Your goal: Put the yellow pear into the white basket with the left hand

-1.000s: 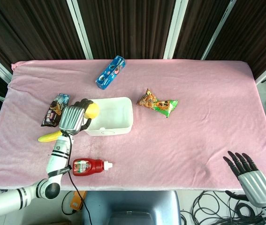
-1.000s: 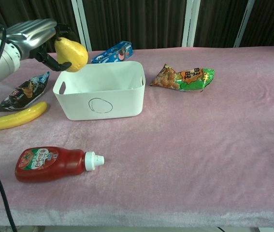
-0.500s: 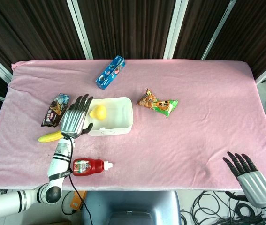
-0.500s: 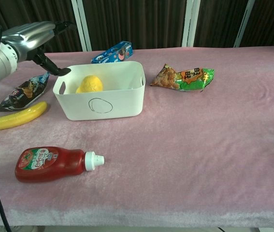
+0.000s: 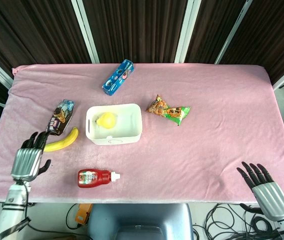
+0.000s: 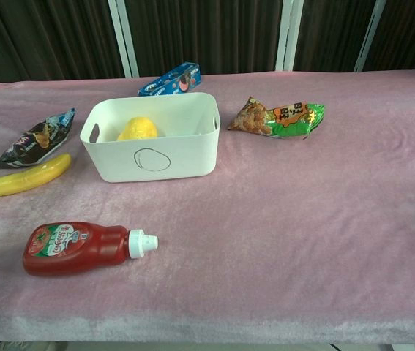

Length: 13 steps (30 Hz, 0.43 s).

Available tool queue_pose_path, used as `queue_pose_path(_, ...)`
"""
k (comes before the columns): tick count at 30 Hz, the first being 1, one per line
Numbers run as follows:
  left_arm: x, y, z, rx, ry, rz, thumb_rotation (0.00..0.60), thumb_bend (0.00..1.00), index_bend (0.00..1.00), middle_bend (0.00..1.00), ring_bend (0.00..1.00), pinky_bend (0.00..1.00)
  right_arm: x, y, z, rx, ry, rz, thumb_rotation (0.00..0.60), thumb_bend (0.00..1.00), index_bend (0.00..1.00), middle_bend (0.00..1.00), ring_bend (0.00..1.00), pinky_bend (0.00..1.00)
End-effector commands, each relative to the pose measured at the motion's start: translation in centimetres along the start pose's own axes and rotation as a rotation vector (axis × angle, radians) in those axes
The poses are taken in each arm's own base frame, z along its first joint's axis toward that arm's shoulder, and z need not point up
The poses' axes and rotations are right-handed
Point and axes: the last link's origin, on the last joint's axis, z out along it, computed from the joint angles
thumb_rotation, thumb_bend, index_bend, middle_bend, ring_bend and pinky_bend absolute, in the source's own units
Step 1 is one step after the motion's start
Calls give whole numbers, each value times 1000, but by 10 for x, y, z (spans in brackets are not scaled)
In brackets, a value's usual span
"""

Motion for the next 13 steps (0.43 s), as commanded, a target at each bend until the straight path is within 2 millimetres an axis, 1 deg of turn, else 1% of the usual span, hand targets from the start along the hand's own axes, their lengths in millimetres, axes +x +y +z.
queue_pose_path(1,-2,-43,-47,72,12,-17,600,317,76,104,76,249,0,0,0,-4,7,1,600,101,155,0,0,188)
queue_pose_path(3,-5,-54,-58,108,-6,-27,600,317,76,98,76,246,0,0,0,-5,10,2,600,101,145,0,0,188)
queue_pose_path(5,-6,-59,-64,127,-27,-30,600,317,78,94,74,238,0,0,1,-4,16,5,600,101,136,0,0,188)
queue_pose_path(13,-4,-57,-69,107,-24,-14,600,321,85,81,55,232,0,0,-2,5,16,7,600,101,127,0,0,188)
